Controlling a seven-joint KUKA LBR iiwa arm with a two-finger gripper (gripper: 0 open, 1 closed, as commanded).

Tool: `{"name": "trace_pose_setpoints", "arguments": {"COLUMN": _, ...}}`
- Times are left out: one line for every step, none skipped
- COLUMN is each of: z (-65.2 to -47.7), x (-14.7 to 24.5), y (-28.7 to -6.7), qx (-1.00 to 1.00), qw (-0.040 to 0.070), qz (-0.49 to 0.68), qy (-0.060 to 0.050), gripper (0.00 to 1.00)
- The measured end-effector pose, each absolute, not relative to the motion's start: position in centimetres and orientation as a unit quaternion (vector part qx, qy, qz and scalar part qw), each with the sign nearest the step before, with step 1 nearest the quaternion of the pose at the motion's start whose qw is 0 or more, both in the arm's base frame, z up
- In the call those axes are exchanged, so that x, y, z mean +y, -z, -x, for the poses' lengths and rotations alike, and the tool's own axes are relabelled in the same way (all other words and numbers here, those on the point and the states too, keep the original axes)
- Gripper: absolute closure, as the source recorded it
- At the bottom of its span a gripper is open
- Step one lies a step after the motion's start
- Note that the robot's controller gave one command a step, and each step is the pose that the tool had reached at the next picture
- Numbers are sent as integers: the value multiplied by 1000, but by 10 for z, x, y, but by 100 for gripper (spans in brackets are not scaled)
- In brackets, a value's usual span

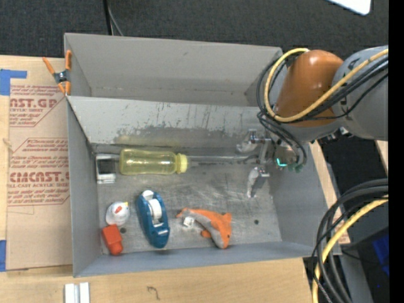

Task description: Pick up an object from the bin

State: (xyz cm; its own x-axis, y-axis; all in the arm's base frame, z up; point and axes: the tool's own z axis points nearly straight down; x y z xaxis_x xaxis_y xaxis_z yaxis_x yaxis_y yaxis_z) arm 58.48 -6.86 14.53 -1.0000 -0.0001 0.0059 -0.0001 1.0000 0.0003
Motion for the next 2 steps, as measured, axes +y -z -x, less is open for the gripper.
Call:
{"name": "trace_pose_setpoints", "arguments": {"z": -587, "x": -68, "y": -150, "qx": -1000, "qw": -1, "qz": 0, "qy": 0, "gripper": 0}}
{"name": "trace_pose_setpoints", "arguments": {"z": -515, "x": -8, "y": -113, "qx": -999, "qw": 4, "qz": -35, "qy": 1, "gripper": 0}}
